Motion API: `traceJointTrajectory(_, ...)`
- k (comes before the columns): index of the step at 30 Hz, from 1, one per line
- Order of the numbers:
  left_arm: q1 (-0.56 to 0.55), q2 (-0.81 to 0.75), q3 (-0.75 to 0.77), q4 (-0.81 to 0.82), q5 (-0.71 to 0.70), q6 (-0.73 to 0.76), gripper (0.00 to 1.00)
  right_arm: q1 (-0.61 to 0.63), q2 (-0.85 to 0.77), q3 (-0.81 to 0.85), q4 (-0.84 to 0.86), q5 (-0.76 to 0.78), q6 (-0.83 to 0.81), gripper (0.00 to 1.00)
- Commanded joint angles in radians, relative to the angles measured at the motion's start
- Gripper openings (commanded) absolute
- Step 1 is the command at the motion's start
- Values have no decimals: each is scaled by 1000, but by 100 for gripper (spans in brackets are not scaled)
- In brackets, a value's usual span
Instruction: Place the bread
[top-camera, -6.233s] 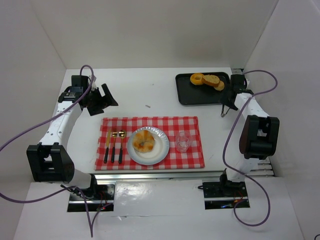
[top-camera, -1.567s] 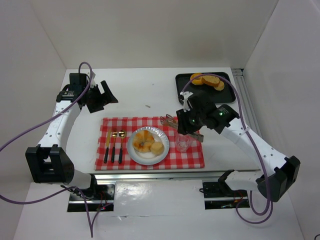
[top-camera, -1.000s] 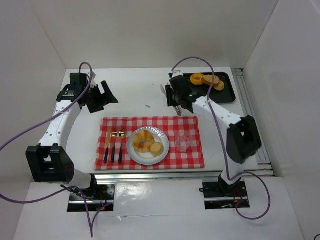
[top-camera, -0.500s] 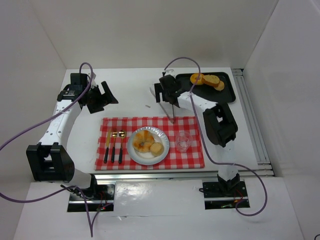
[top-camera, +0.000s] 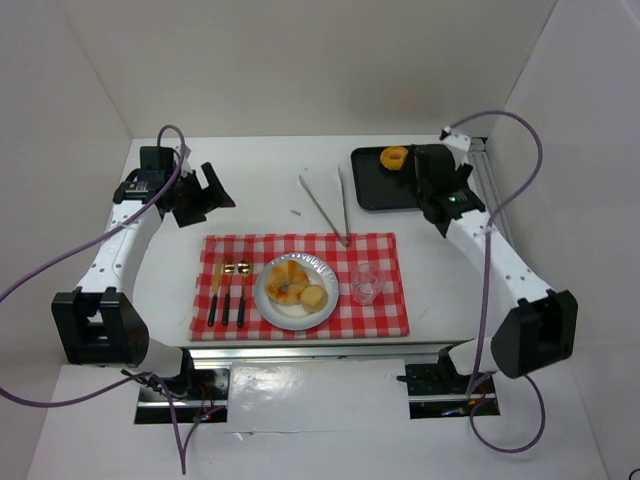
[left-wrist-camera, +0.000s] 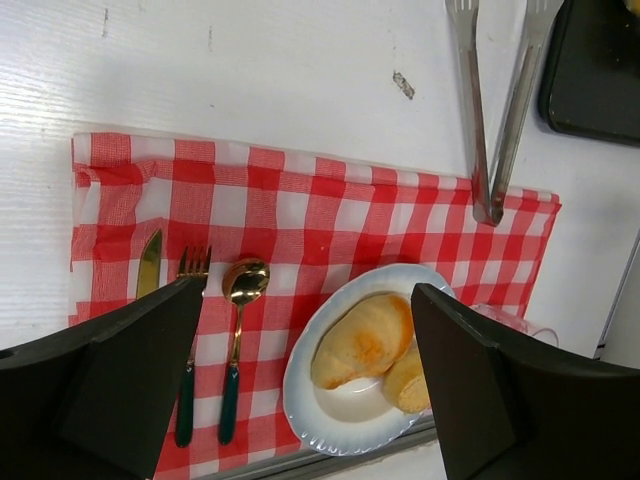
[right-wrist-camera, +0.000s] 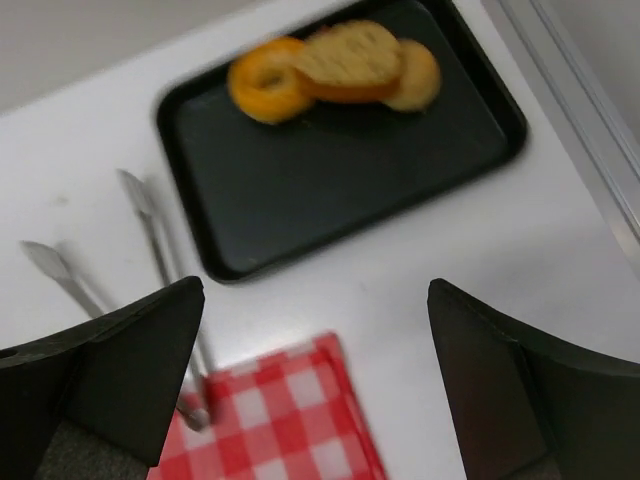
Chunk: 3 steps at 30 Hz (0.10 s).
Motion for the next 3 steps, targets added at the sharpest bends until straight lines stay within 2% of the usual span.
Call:
traceJointTrajectory(1,7,-45,39,-4,-19,24,99,-28,-57,-176,-51,18,48,100)
traceJointTrajectory(3,7,-45,39,-4,-19,33,99,-51,-79,-227,-39,9,61,100)
